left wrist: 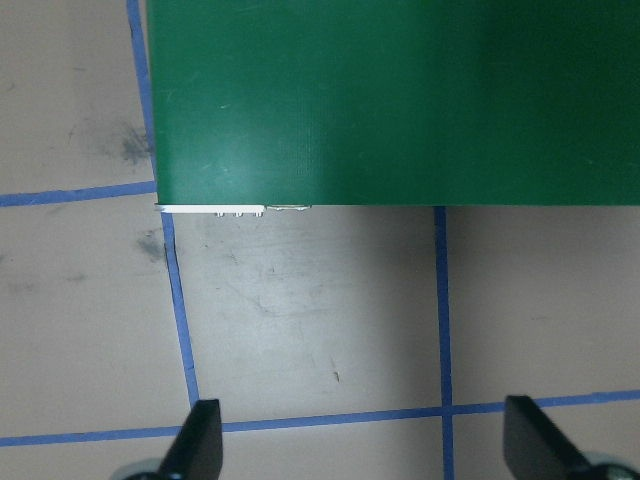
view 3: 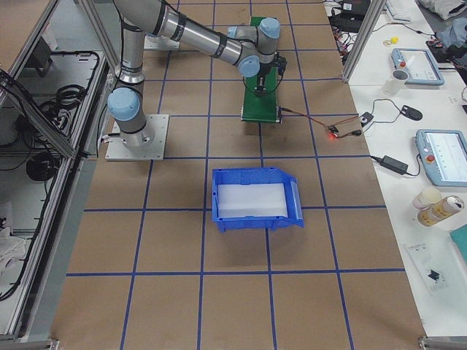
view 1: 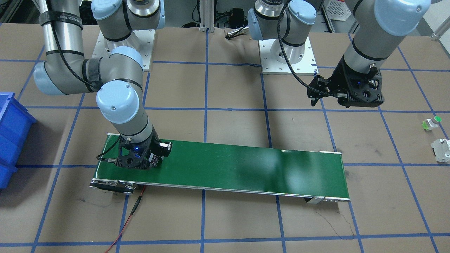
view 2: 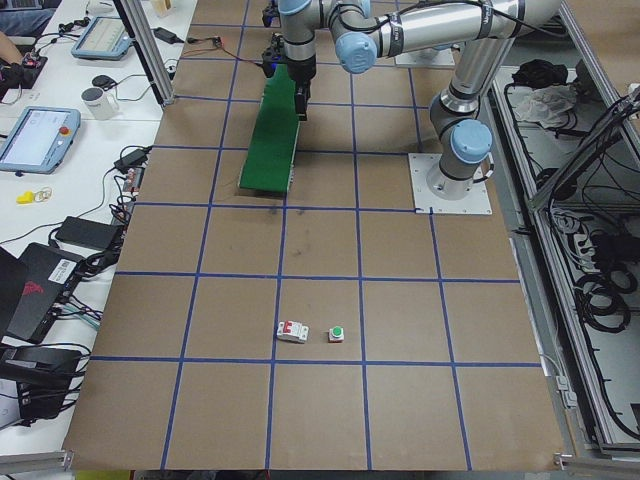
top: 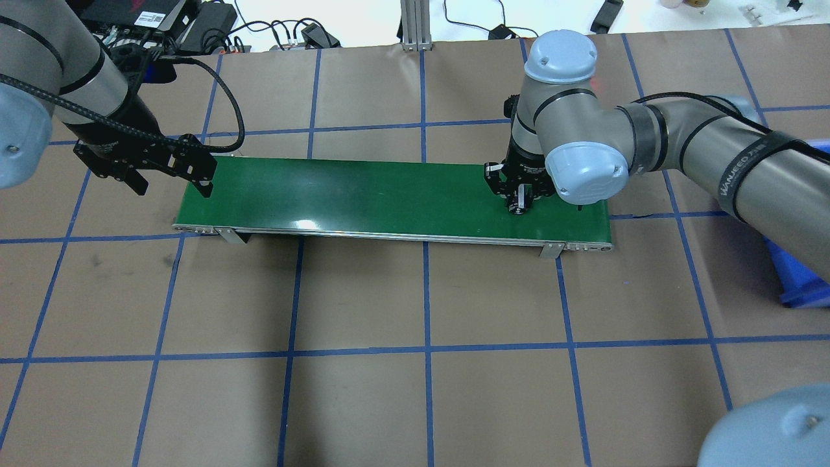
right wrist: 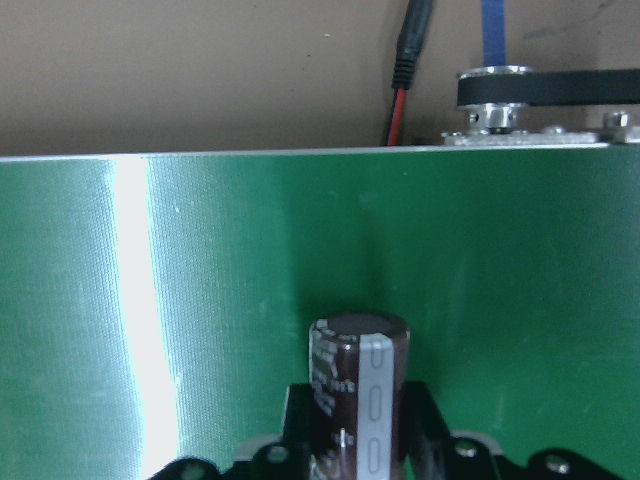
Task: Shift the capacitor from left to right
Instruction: 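Lift the capacitor with the right gripper and carry it into the blue bin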
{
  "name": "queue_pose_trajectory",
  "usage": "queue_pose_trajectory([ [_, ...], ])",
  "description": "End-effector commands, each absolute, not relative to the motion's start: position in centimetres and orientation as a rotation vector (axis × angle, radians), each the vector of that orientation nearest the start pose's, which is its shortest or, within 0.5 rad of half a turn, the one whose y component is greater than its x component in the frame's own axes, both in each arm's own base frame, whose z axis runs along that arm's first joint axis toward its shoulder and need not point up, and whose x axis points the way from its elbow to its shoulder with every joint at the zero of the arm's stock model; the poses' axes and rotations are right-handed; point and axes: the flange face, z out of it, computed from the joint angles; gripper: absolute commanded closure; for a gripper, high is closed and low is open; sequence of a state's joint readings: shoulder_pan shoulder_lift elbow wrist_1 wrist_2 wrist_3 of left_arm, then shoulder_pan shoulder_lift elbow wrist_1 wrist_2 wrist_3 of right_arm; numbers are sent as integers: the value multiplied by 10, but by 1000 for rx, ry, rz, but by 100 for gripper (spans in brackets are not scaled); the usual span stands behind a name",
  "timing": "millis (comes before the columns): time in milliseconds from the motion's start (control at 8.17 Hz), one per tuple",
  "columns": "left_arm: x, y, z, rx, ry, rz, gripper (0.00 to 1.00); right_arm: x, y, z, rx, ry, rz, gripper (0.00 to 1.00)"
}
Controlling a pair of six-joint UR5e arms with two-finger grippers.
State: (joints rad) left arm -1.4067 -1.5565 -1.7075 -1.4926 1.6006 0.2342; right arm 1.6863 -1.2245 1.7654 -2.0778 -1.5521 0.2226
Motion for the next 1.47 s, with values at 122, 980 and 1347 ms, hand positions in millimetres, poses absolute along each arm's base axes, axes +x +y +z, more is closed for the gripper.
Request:
queue_pose_trajectory([
  [122,-51,-493,436,114,3128,74,0,134,-580,321,134,3187,8,100],
  [980,-51,-493,439,135,3126,60,0,-263,-514,388,-390,3169,67,100],
  [1347,-51,-493,439,133,3126,63,0,-332,-533,290,-442,3171,76,100],
])
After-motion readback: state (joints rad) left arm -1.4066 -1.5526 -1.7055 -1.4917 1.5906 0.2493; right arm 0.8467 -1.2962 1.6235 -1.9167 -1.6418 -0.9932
